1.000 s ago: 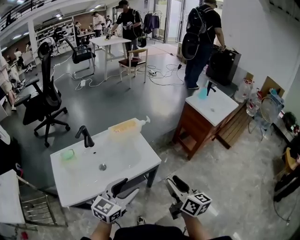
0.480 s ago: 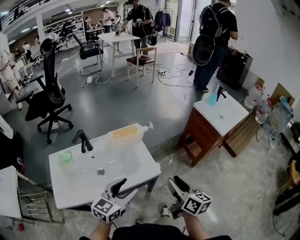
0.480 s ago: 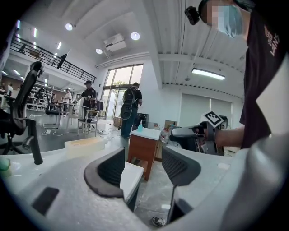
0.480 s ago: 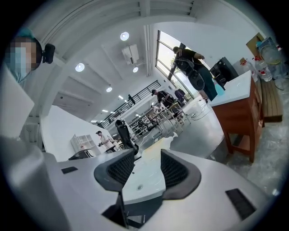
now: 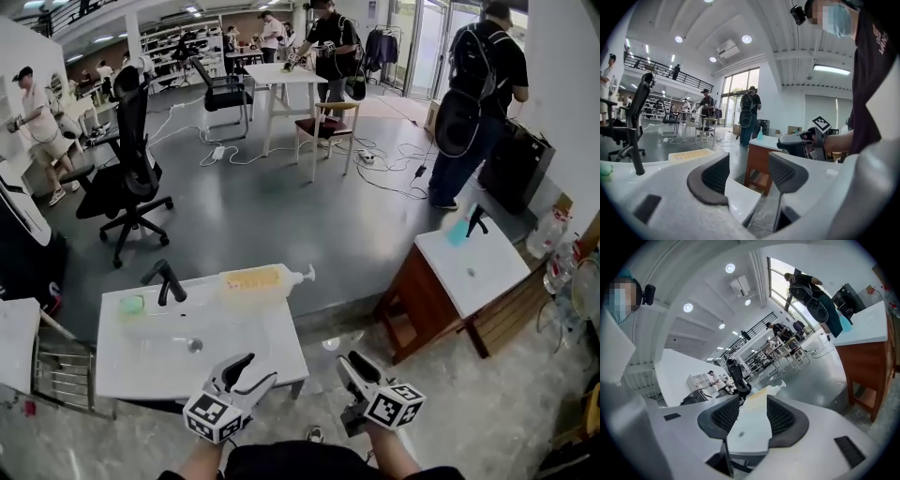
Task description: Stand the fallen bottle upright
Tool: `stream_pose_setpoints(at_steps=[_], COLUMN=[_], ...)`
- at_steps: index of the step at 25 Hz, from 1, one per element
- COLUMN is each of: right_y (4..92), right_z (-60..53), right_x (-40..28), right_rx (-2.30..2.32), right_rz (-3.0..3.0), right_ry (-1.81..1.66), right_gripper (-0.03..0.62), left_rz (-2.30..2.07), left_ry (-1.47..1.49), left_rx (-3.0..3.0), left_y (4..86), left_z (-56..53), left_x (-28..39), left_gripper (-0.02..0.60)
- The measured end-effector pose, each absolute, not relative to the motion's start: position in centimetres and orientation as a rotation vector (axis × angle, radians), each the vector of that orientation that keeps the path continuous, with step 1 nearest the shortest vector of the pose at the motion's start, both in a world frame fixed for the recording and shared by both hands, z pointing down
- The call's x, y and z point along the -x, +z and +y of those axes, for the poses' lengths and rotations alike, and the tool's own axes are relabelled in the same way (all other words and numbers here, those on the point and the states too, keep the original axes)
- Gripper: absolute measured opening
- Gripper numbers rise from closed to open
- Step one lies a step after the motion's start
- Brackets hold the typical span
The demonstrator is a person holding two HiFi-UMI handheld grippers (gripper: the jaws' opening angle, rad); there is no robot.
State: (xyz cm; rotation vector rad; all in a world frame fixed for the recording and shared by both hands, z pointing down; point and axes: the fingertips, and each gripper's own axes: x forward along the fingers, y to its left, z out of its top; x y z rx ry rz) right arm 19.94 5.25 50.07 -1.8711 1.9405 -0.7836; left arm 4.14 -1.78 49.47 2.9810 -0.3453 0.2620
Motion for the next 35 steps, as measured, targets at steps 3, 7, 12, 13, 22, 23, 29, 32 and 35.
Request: stream_pose_setpoints(at_steps=[3,7,12,13,22,23,29,32,35], right_y=[50.3,50.7,51.6,51.9,53.0,53.3,54.5,55.4,56.7], right_z=[4.6,3.6,2.1,1.8,-2.5,-3.0,-6.9,-9.0,-11.3], right_x=[-21.7,-23.7,-24.9,-25.1,-26.7,-26.7,-27.8,-27.8,-27.9], right_rx=[1.829,1.766,1.705,1.698,1.685,1.691,1.707,1.705,1.704], right_rz=[1.994,2.046,2.057,2.054,1.983,1.971,1.904,1.877,1.861], right_ry=[-0.808,-0.829,-0.882,-0.895,-0.935,-0.944,-0.976,-1.008,-1.027], right_gripper=[0.169,0.167,0.167,0.167,0.166,0.166,0.166,0.166,0.166], left_rz=[-0.432,-0.512,-0.616,-0.627,-0.616,-0.613,-0.607,-0.615,-0.617], left_ry=[0.253,0.292,0.324,0.328,0.386,0.392,0.475,0.52,0.58], left_rx=[-2.964,-2.951,-2.921,-2.919,-2.954,-2.958,-2.967,-2.978,-3.005], left_y=[49.7,50.1,50.4,50.4,50.8,50.8,52.4,53.0,53.6], left_z=[-1.9,-1.6,-3.0,-3.4,-8.8,-9.6,-14.0,-16.0,-18.1], left_x=[-5.4,-6.6,-6.8,-7.0,-8.9,-9.0,-9.7,-9.5,-9.1], left_gripper=[0.25,0.25,0.25,0.25,0.25,0.25,0.25,0.25,0.25])
